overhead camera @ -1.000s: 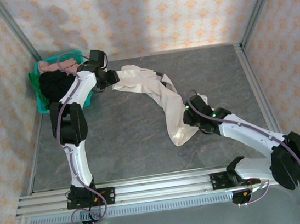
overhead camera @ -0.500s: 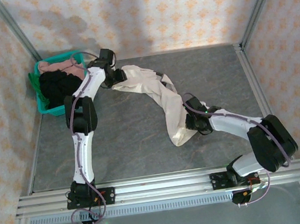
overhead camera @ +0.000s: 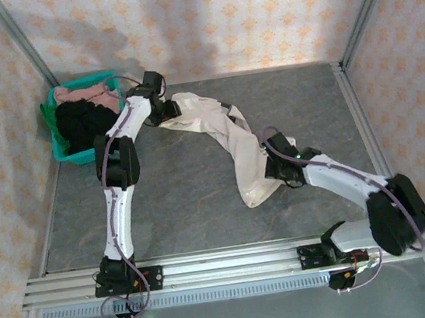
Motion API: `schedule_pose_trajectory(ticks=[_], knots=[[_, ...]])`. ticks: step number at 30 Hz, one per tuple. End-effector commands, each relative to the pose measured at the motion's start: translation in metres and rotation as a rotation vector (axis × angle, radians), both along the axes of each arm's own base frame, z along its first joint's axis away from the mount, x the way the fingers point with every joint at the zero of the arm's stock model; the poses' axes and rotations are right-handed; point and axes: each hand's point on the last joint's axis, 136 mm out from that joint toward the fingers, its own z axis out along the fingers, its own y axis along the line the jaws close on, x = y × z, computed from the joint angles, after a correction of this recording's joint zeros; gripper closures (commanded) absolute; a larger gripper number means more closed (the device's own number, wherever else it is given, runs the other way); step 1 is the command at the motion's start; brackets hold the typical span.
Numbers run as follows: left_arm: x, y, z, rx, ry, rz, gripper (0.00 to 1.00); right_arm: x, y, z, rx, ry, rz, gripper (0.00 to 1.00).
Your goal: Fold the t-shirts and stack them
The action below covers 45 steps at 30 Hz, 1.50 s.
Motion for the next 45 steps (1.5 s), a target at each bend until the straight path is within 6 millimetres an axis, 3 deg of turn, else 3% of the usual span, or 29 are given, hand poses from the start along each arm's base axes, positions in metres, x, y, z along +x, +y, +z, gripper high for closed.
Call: schedule_pose_trajectory(ticks=[1,5,8,14,18,22,27,29,32,35,40,42,45], knots=[[0.008,0.008,0.002,0.002,-0.005,0.037,0.43,0.010,-0.024,0.066,-0.081,-0.163,-0.033,1.00],[0.024,0.020,0.005,-0.003,-0.042,0.123,0.42,0.017,-0.038,0.115,-0.118,-0.289,-0.055,1.00],[0.034,0.026,0.002,0.010,-0.060,0.170,0.40,0.021,-0.043,0.140,-0.149,-0.342,-0.057,1.00],[0.048,0.027,-0.004,-0.005,-0.090,0.213,0.38,0.025,-0.048,0.159,-0.197,-0.393,-0.039,1.00],[0.061,0.035,-0.002,-0.005,-0.143,0.306,0.38,0.026,-0.043,0.158,-0.171,-0.402,-0.021,1.00],[0.078,0.027,-0.001,-0.063,-0.186,0.326,0.38,0.028,-0.032,0.145,-0.130,-0.395,0.016,1.00],[0.085,0.026,-0.008,-0.048,-0.201,0.331,0.40,0.030,-0.027,0.129,-0.126,-0.366,0.038,1.00],[0.086,0.024,-0.013,-0.055,-0.196,0.326,0.46,0.030,-0.027,0.125,-0.133,-0.360,0.039,1.00],[0.082,0.025,-0.012,-0.039,-0.183,0.323,0.69,0.030,-0.028,0.124,-0.136,-0.360,0.039,1.00],[0.077,0.028,0.002,-0.008,-0.190,0.309,0.83,0.031,-0.028,0.126,-0.137,-0.369,0.038,1.00],[0.061,0.035,0.045,0.072,-0.227,0.291,0.92,0.035,-0.031,0.134,-0.151,-0.387,0.027,1.00],[0.051,0.039,0.066,0.106,-0.242,0.290,1.00,0.036,-0.034,0.144,-0.154,-0.400,0.016,1.00],[0.028,0.039,0.106,0.160,-0.282,0.240,1.00,0.030,-0.031,0.174,-0.103,-0.445,0.032,1.00]])
